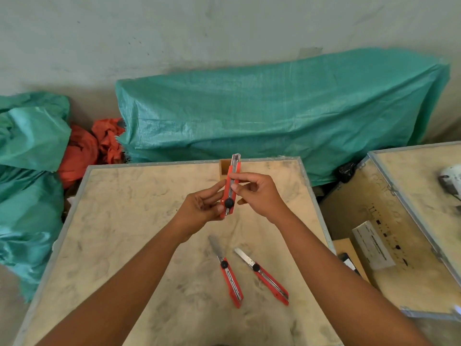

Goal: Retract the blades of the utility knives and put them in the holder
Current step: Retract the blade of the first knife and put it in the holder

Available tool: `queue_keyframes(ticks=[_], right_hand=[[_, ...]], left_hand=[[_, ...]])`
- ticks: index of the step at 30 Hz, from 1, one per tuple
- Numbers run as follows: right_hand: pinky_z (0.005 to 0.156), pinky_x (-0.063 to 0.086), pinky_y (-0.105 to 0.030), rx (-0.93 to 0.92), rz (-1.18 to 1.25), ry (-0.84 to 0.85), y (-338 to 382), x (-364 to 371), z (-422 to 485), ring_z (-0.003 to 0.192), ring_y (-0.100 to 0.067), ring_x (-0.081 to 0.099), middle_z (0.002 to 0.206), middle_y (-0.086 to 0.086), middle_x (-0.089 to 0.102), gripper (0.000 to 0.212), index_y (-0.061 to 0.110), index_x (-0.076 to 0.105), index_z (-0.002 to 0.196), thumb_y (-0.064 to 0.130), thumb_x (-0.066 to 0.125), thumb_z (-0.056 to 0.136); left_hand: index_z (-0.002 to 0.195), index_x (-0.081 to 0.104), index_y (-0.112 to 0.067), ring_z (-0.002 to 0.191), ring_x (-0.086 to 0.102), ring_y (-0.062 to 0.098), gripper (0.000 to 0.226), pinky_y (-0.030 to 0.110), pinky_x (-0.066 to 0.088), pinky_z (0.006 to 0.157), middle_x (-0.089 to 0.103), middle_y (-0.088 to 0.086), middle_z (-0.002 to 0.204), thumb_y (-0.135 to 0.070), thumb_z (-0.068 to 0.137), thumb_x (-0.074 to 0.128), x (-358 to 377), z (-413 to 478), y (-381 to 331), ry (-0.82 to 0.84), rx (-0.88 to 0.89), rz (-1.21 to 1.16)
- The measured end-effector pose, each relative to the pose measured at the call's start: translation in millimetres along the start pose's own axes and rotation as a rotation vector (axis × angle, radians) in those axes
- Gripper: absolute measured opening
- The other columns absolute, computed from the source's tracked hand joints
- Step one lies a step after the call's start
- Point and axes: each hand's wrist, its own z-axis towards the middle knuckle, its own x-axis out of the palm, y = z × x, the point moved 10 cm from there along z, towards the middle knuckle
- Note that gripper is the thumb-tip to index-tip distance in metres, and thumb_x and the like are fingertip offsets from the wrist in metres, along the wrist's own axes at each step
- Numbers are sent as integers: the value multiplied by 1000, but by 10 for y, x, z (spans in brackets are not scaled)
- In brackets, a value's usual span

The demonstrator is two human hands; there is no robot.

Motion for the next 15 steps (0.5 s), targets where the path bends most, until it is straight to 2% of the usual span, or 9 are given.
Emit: queue_keyframes(ticks=[2, 6, 9, 11, 12, 15], right_hand=[[67, 65, -35, -3, 18, -20, -17, -84, 263, 89, -20, 75, 111, -11, 76, 27, 16, 75, 117, 4, 69, 93], [63, 61, -22, 34, 31, -89, -152, -239, 777, 75, -5, 74, 105, -14, 76, 26, 11, 76, 115, 0, 67, 94], [66, 64, -29, 43, 5, -168, -335, -355, 1102, 75, -8, 75, 99, -2, 76, 27, 14, 77, 115, 1, 68, 93], [70, 64, -30, 31, -93, -218, -469, -414, 1281, 72, -6, 73, 98, 6, 76, 27, 19, 78, 113, 4, 70, 91], [72, 63, -29, 18, -152, -236, -522, -430, 1359, 73, -6, 73, 99, 8, 77, 28, 20, 78, 113, 6, 71, 90], [79, 59, -27, -40, -310, -266, -667, -418, 1543, 86, -11, 72, 106, 6, 78, 28, 27, 78, 111, 11, 72, 89]], left_hand=[[141, 50, -21, 115, 66, 24, 60, 38, 58, 90, 65, 2, 131, 4, 88, 64, -71, 282, -58, -17, 1, 3], [138, 54, -18, 104, 69, 15, 56, 39, 57, 89, 63, -1, 134, 2, 87, 66, -189, 837, -141, -23, 15, 50], [137, 55, -19, 108, 67, 12, 53, 38, 55, 85, 64, -3, 133, -7, 87, 70, -333, 1245, -70, -79, -58, 155], [139, 53, -16, 107, 65, 11, 58, 30, 52, 83, 61, -1, 137, -10, 85, 73, -464, 1488, 13, -133, -94, 283], [141, 50, -16, 111, 63, 13, 63, 29, 50, 86, 57, 0, 141, -14, 83, 75, -538, 1598, 60, -162, -105, 371], [149, 36, -21, 134, 47, 23, 87, 38, 42, 105, 42, 1, 153, -28, 75, 82, -706, 1869, 251, -181, -155, 632]])
